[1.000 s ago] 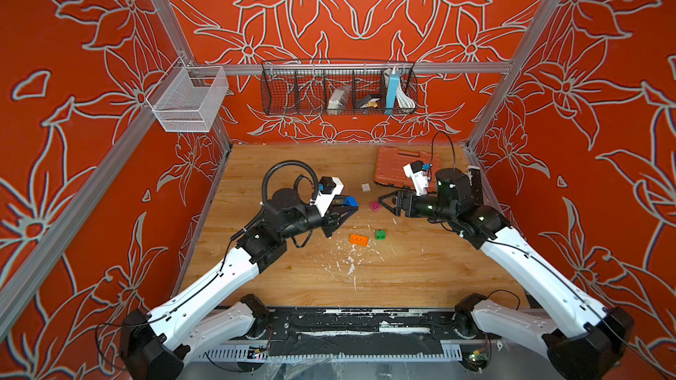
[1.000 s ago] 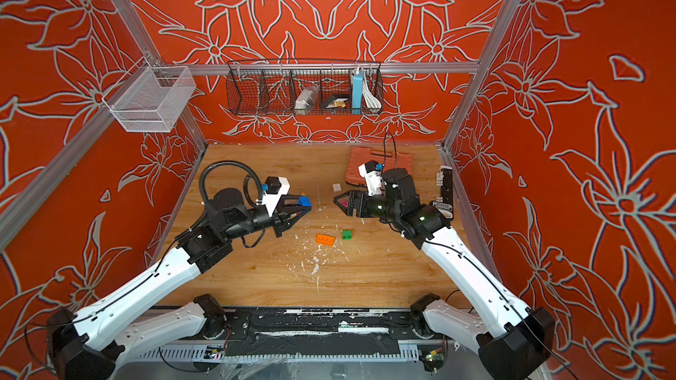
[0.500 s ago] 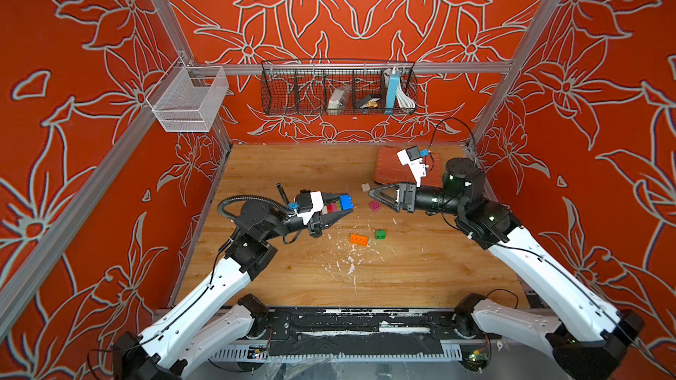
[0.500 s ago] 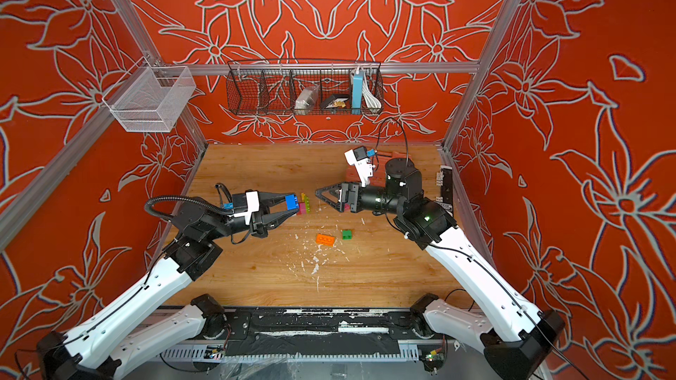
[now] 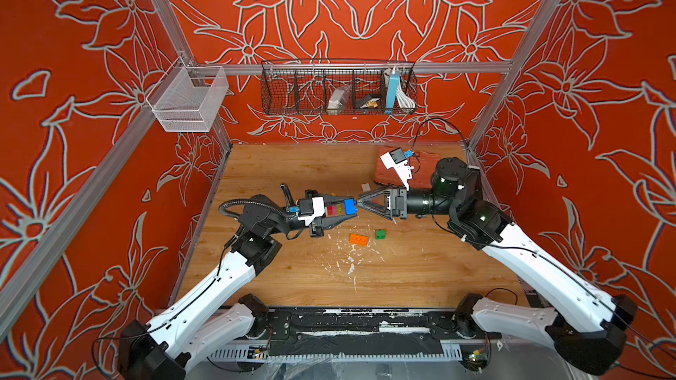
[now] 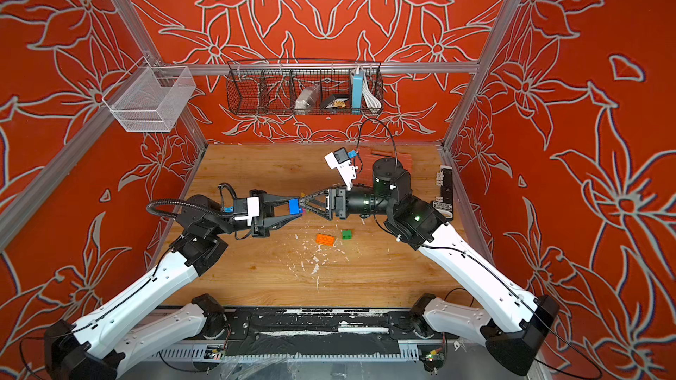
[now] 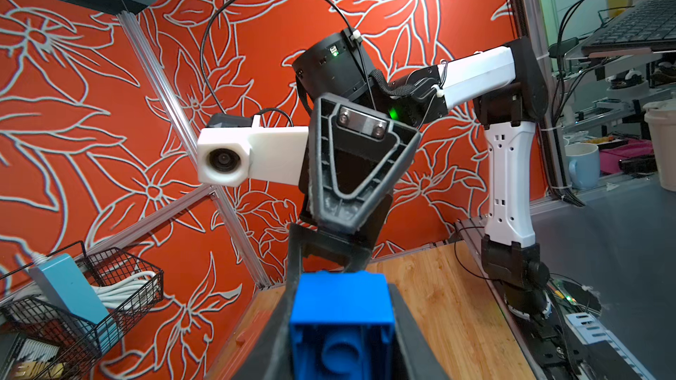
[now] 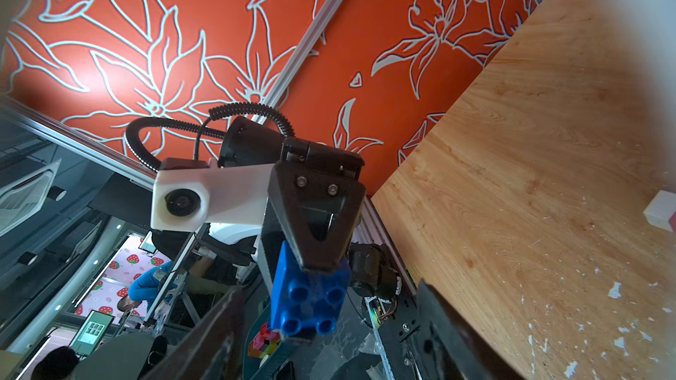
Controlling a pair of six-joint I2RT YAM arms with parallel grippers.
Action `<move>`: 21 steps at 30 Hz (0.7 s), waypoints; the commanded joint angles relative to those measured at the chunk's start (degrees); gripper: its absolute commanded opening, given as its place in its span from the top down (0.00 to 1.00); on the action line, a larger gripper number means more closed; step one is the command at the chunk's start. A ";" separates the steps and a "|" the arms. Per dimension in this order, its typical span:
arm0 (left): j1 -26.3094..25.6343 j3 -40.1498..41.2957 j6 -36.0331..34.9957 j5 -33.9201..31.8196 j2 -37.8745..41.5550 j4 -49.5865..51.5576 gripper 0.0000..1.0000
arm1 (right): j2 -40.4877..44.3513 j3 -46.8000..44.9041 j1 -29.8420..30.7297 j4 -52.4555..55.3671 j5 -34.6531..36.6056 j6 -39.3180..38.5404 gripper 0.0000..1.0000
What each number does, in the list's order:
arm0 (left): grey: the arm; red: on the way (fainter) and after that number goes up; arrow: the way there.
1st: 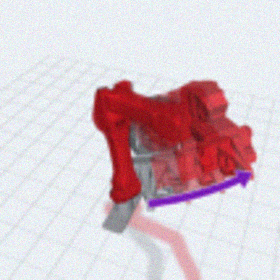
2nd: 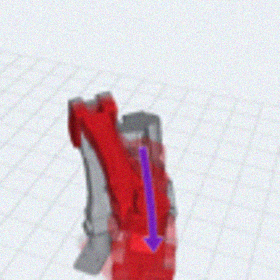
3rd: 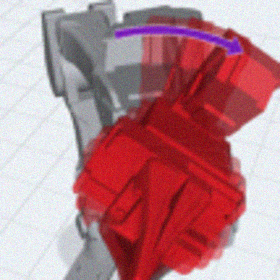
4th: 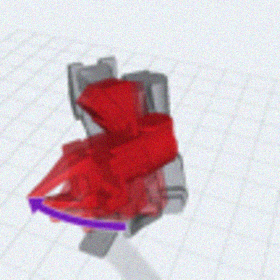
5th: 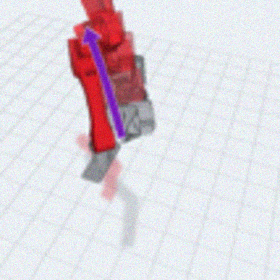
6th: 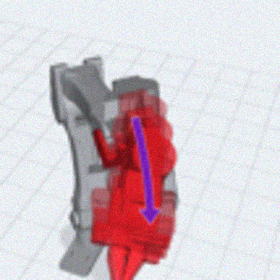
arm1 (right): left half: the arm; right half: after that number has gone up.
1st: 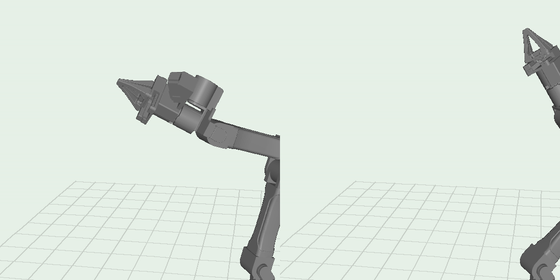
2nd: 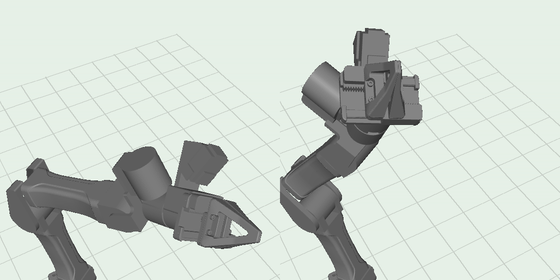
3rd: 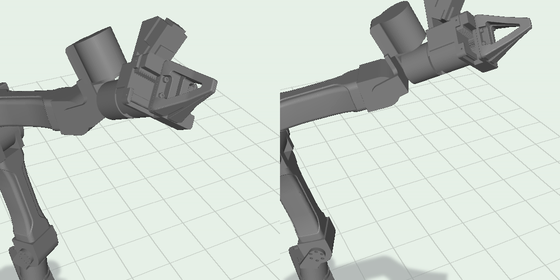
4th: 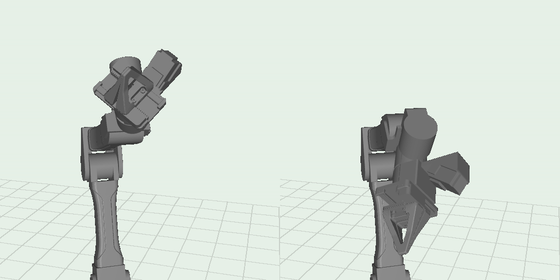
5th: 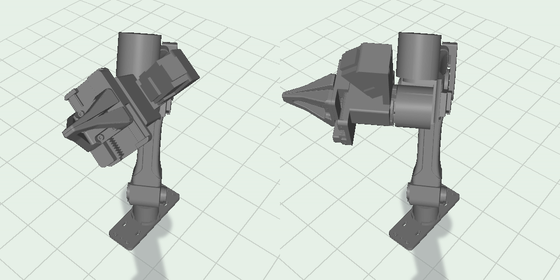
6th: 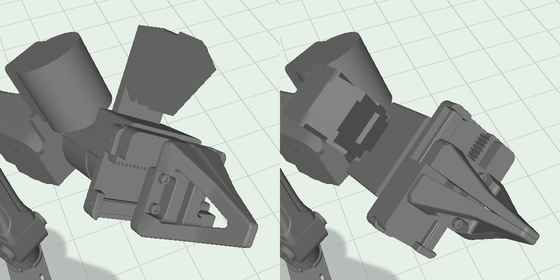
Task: Assemble the letter r with lego
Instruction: Place the lego brick at the center of the board.
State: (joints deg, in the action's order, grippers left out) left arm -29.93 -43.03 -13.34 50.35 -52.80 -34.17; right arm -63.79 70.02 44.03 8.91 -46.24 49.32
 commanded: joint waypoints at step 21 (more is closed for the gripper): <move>0.36 -2.06 -5.11 1.44 0.28 1.04 1.00 | -1.65 -2.03 2.66 -6.56 -3.12 7.99 0.47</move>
State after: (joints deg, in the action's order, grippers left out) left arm -29.93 -43.07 -16.91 51.09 -52.80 -32.58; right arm -65.39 69.06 46.28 4.67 -47.72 56.21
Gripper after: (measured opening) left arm 0.328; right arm 0.537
